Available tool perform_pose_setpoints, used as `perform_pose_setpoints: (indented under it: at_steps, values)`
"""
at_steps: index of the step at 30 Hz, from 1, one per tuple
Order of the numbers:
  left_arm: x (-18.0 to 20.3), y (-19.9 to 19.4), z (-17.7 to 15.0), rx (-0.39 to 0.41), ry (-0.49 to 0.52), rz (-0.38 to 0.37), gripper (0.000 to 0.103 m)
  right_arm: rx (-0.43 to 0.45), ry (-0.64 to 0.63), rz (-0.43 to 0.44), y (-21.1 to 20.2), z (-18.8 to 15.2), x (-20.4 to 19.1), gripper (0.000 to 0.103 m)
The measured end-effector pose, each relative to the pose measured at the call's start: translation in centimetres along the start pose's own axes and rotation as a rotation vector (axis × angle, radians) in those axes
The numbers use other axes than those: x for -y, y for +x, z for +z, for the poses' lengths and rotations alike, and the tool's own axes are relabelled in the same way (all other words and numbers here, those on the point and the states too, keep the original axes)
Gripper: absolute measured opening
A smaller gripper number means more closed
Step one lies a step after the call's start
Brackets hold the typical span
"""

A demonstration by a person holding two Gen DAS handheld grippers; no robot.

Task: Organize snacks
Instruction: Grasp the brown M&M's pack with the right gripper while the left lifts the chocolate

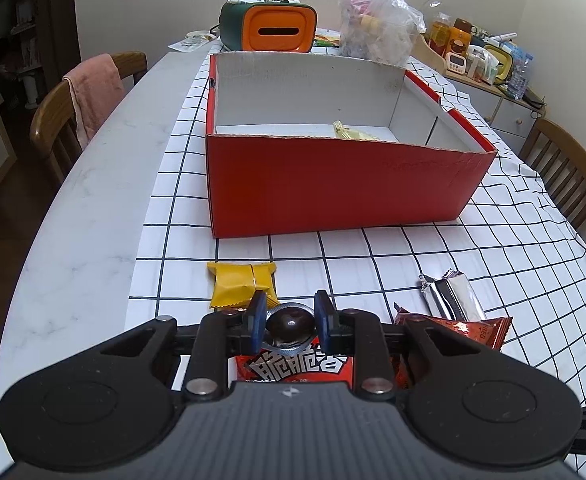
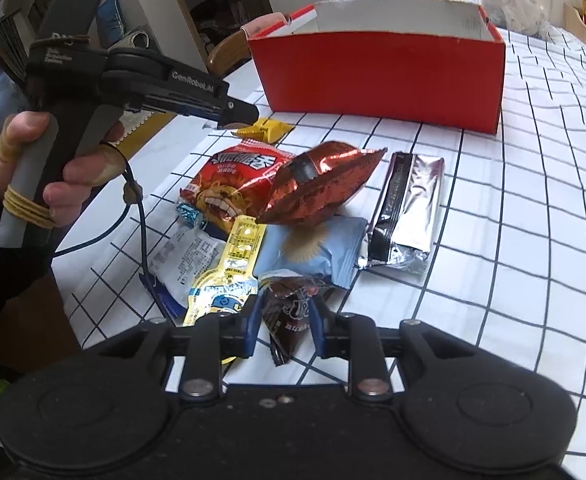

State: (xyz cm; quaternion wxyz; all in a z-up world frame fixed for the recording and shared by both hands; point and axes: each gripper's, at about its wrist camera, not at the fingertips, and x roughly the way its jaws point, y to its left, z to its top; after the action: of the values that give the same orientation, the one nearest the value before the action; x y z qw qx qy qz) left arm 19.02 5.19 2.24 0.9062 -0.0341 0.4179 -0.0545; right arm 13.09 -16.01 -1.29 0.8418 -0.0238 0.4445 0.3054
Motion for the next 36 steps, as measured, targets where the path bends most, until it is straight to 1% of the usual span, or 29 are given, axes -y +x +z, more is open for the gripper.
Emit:
perform_pose_setpoints:
  at_steps: [4,6,7,8,9,10,11,14,17,19,21,23,25,26,30,32,35,36]
  values:
    - [0.0,0.0,-0.1,0.001,0.000,0.002,0.025,-0.008,-0.002,0.004,0.8,0.0,0.0,0.026]
    - [-0.1,0.0,-0.1,0.000,0.000,0.003,0.025,0.002,0.001,0.009,1.0,0.0,0.2,0.032]
    - [-0.1,0.0,-0.2,0.000,0.000,0.005,0.025,0.002,0.003,0.008,1.1,0.0,0.3,0.044]
    - [-0.1,0.0,-0.2,0.000,-0.002,0.004,0.025,0.000,0.005,0.003,1.3,-0.1,0.4,0.063]
    - [-0.2,0.0,-0.2,-0.001,-0.003,0.004,0.025,-0.002,0.007,0.002,1.4,-0.1,0.5,0.079]
    - [-0.2,0.1,-0.2,-0.001,-0.004,0.004,0.025,-0.005,0.007,0.003,1.5,-0.1,0.5,0.103]
    - [-0.3,0.1,-0.2,-0.002,-0.005,0.005,0.025,0.007,0.008,0.006,1.4,-0.2,0.5,0.097]
    - [-0.2,0.2,-0.2,-0.003,-0.005,0.008,0.025,0.011,0.006,-0.019,1.7,-0.1,0.2,0.096]
    - [-0.2,0.2,-0.2,-0.001,-0.004,0.009,0.025,0.005,0.034,-0.051,2.3,0.2,0.2,0.095]
    - [-0.1,0.3,-0.2,-0.001,-0.003,0.011,0.025,0.012,0.052,-0.033,2.4,0.4,0.2,0.091]
    - [-0.1,0.3,-0.2,-0.002,-0.001,0.014,0.025,0.012,0.057,-0.035,2.5,0.4,0.0,0.087]
    - [-0.1,0.3,-0.2,-0.001,-0.003,0.016,0.025,0.001,0.050,-0.024,2.7,0.4,-0.4,0.081]
    - [-0.1,0.2,-0.2,0.000,-0.004,0.016,0.025,-0.013,0.049,-0.013,2.9,0.4,-0.7,0.077]
    - [-0.1,0.2,-0.2,0.000,-0.005,0.016,0.025,-0.008,0.044,-0.023,2.9,0.4,-0.9,0.073]
    - [-0.2,0.2,-0.3,0.000,-0.003,0.016,0.025,-0.005,0.039,-0.063,3.1,0.6,-1.1,0.062]
    - [-0.2,0.2,-0.3,0.001,-0.003,0.016,0.025,-0.006,0.027,-0.083,3.2,0.7,-1.2,0.047]
    - [-0.2,0.2,-0.4,-0.001,-0.004,0.014,0.025,-0.003,0.052,-0.060,3.1,0.6,-0.7,0.039]
    - [-0.3,0.2,-0.4,-0.002,-0.004,0.014,0.025,-0.001,0.062,-0.049,2.9,0.5,-0.5,0.038]
